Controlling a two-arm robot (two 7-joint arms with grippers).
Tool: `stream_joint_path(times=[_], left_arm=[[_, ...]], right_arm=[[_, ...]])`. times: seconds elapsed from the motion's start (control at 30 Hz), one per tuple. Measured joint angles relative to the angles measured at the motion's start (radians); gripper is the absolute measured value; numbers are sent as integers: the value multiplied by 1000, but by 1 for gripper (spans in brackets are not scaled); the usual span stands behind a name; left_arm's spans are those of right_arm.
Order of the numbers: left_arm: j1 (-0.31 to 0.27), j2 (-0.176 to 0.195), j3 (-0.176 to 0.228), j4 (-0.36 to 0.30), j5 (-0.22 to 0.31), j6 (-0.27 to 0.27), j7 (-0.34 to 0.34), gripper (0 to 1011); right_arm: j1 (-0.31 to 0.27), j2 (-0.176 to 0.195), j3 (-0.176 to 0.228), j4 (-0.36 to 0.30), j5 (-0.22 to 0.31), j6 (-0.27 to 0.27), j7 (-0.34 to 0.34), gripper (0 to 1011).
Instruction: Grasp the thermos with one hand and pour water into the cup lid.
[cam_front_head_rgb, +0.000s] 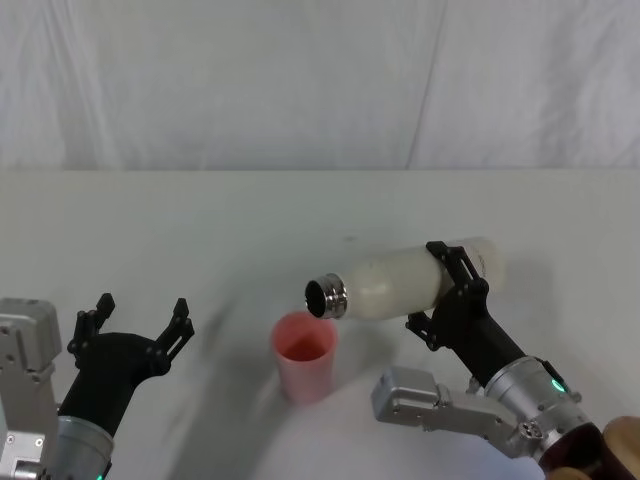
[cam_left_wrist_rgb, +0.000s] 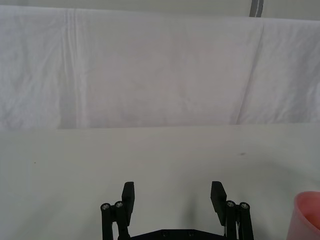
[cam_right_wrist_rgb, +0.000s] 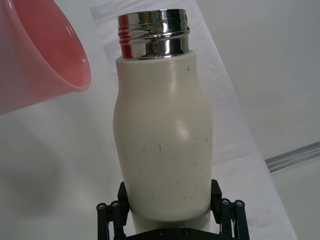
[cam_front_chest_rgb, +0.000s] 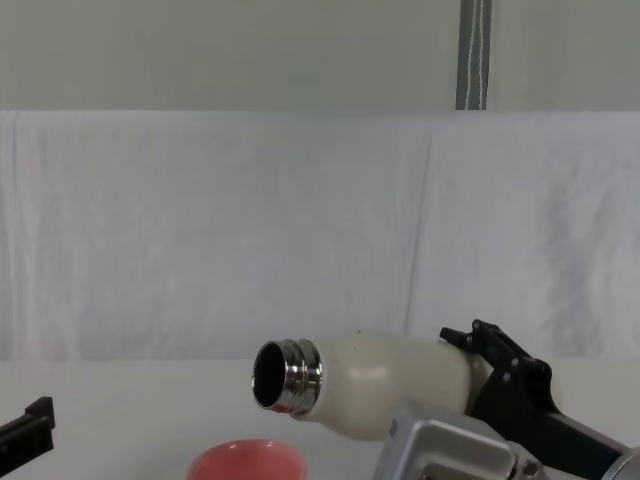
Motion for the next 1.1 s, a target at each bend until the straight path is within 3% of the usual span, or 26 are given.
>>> stream_joint_path(times=[0.57,1.1], left_arm=[[0,0,0,0,0,0,0,1001],[0,0,0,0,0,0,0,1001]], right_arm=[[29,13,-26,21,-53,1,-36,960],[49,25,-43,25,-72,3,-38,960]])
